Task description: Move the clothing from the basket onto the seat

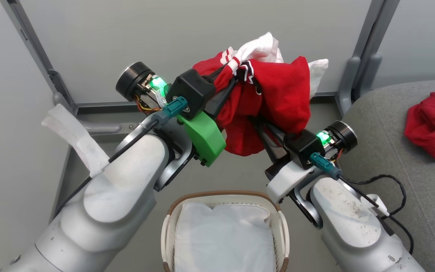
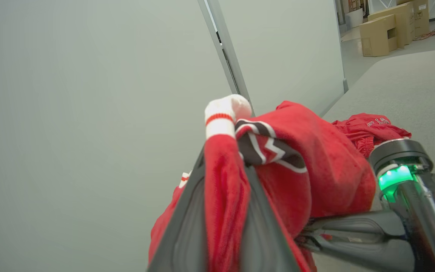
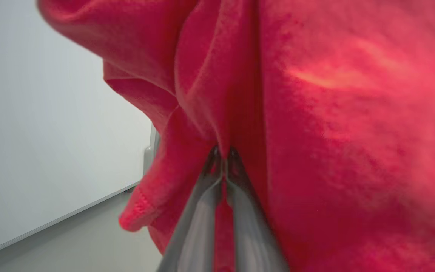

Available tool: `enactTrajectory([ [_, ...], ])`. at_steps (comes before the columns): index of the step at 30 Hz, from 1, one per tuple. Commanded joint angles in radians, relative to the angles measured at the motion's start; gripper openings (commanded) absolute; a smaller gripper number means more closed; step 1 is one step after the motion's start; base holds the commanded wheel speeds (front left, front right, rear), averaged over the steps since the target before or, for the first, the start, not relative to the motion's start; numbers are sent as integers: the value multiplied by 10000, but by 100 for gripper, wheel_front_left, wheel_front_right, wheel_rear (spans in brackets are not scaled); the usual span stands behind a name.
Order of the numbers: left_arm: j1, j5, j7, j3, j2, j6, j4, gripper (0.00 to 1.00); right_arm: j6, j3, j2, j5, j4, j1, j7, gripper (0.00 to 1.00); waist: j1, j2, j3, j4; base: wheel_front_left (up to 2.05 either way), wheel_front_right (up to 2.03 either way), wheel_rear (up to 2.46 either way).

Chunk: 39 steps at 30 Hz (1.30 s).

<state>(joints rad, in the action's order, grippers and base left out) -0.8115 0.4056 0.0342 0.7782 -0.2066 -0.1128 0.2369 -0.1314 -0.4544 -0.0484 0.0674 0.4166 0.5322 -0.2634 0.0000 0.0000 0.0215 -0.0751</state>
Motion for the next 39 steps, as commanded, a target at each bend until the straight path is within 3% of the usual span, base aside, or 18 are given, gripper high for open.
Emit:
enactTrajectory([
  [1, 149, 93, 37, -70, -96, 105, -13, 0, 14, 94, -38, -50, 27, 122, -19, 0, 0, 0, -16, -4, 0, 0, 0],
  [14, 493, 620, 5, -736, -792, 473, 563, 0, 14, -95, -38, 505, -479, -138, -19, 0, 0, 0, -196, 311, 0, 0, 0],
  [15, 513, 658, -11, -798, -841, 504, 632, 7, 14, -74, -40, 527, -575, -153, -19, 0, 0, 0, -205, 338, 0, 0, 0],
  [17, 561, 737, -53, -903, -930, 526, 783, 40, 13, -17, -37, 569, -760, -185, -19, 0, 0, 0, -229, 390, 0, 0, 0],
  [20, 685, 865, -174, -1030, -1090, 565, 975, 100, 14, 70, -40, 499, -1030, -229, -19, 0, 0, 0, -266, 462, 0, 0, 0],
  [31, 1523, 1338, -821, -1495, -1507, 738, 997, 100, 14, 752, -37, 236, -1434, -331, -22, 0, 0, 0, -476, 621, 0, 0, 0],
  [39, 2919, 1361, -1867, -1246, -1342, 863, 571, 100, 14, 1783, -37, -283, -1659, -708, -22, 0, 0, 0, -637, 857, 0, 0, 0],
])
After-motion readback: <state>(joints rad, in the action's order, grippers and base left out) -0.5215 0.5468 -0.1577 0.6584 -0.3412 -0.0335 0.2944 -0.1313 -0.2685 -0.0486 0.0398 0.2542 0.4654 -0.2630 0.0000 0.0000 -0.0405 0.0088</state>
